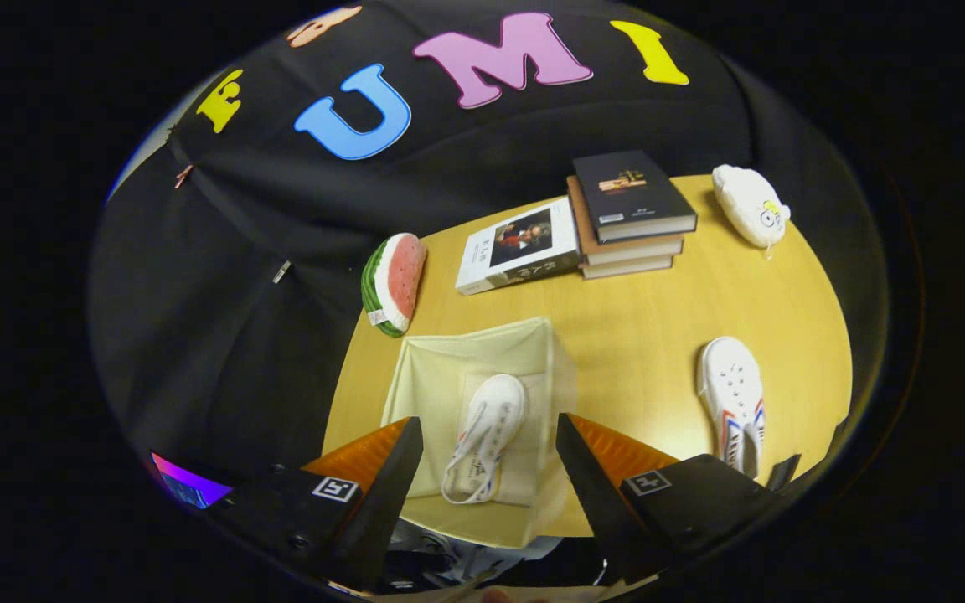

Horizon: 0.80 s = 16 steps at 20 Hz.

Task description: Open the storage box then place both shoes into the box .Put the left shoe in first, then the right shoe, with the right side of both shoes facing outward in a uniform manner.

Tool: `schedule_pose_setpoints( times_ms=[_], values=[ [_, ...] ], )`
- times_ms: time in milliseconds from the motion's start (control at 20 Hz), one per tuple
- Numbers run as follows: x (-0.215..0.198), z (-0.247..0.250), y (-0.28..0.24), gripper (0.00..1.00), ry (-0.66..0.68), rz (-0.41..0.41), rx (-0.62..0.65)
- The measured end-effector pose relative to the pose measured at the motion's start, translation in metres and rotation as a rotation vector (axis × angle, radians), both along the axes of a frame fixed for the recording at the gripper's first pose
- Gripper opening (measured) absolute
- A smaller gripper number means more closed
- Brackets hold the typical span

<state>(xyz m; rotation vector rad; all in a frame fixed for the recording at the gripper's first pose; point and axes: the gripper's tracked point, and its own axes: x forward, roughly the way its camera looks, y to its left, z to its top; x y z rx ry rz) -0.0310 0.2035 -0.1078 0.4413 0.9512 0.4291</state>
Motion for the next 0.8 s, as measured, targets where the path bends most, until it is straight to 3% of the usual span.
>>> schedule_pose_setpoints(
  times_ms=[150,450,650,800],
  values=[
    [-0.006,-0.012,-0.062,0.99,-0.039,-0.026,-0.058],
    [-0.03,-0.115,-0.194,0.98,-0.039,-0.008,-0.405],
    [-0.04,-0.177,-0.235,0.97,-0.012,0.037,-0.51],
    [-0.043,-0.213,-0.242,0.91,0.005,0.098,-0.541]
  ],
)
